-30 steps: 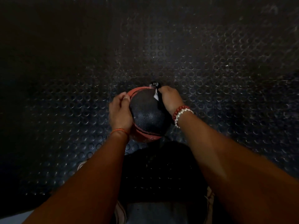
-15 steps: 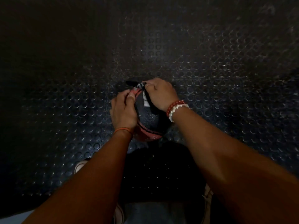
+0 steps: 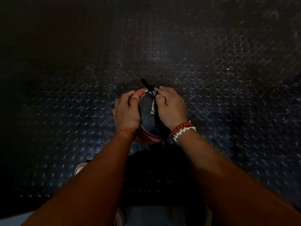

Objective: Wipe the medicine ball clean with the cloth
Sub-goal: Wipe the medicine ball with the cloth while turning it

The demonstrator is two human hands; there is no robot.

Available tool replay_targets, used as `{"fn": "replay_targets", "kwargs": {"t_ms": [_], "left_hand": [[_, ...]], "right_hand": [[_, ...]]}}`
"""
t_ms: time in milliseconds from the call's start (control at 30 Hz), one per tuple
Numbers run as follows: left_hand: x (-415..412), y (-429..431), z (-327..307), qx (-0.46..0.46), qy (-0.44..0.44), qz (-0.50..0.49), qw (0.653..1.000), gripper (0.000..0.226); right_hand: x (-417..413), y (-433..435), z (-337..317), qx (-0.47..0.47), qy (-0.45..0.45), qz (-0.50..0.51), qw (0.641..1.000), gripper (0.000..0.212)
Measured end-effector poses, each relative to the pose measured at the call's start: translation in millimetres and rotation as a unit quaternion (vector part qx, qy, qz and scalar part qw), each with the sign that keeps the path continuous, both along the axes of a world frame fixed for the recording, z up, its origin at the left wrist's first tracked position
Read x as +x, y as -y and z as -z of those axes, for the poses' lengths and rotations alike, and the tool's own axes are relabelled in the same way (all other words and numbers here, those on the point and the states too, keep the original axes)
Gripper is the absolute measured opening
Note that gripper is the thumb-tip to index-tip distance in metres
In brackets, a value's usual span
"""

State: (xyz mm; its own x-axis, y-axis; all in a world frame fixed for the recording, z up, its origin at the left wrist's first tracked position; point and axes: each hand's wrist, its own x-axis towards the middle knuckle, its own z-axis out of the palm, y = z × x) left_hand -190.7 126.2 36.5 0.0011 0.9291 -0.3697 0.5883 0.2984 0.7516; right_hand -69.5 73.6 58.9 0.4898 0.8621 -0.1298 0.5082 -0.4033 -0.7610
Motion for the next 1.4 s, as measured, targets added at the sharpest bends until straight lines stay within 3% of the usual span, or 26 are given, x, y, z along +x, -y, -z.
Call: {"fn": "replay_targets", "kwargs": {"t_ms": [100,167,333,433,500,600,833,967,1100,1200,1333,1400], "left_hand": [[-3,1,2,0.003,0.020,0.010,1.000,0.030],[-4,3,2,0.008,0.024,0.014,1.000,0.030],[-1,0,0,0.002,0.022,0.007,1.000,0.030],[-1,-2,1,0.000,0.027,0.005,1.000,0.030],[-1,-2,2,-0.001,0.028,0.004,1.000,0.031],[-1,-3,1,-0.010,0.030,-0.007,0.999,0.029],[-7,-2,0,0.007,0.012,0.006,1.000,0.035],[-11,0,-1,0.003,0.026,-0.008,1.000,0.036],[-12,3,-1,0.005,0.045,-0.025,0.999,0.034],[-13,3,0,0.006,0.042,-0.029,0.999,0.033],[-12,-1,1,0.005,0.036,-0.030,0.999,0.034],[-12,-2,2,0.011,0.038,-0.034,0.999,0.035]], "right_hand": [[7,-11,-1,-0.003,-0.005,-0.035,0.999,0.031],[17,-22,-1,-0.050,-0.054,-0.010,0.997,0.029],[29,-34,5,-0.117,-0.153,0.067,0.979,0.051],[30,-30,12,-0.132,-0.173,0.115,0.969,0.042],[26,-22,13,-0.142,-0.170,0.138,0.965,0.030],[6,-7,8,-0.132,-0.125,0.149,0.972,0.036],[-15,1,5,-0.046,0.055,0.001,0.997,0.046],[2,-21,5,-0.058,-0.016,-0.039,0.997,0.037],[28,-31,10,-0.164,-0.186,0.027,0.968,0.036],[32,-14,14,-0.220,-0.241,0.082,0.942,0.040],[5,6,27,-0.116,-0.271,0.252,0.922,0.036],[-15,11,25,-0.063,-0.231,0.301,0.923,0.039]]}}
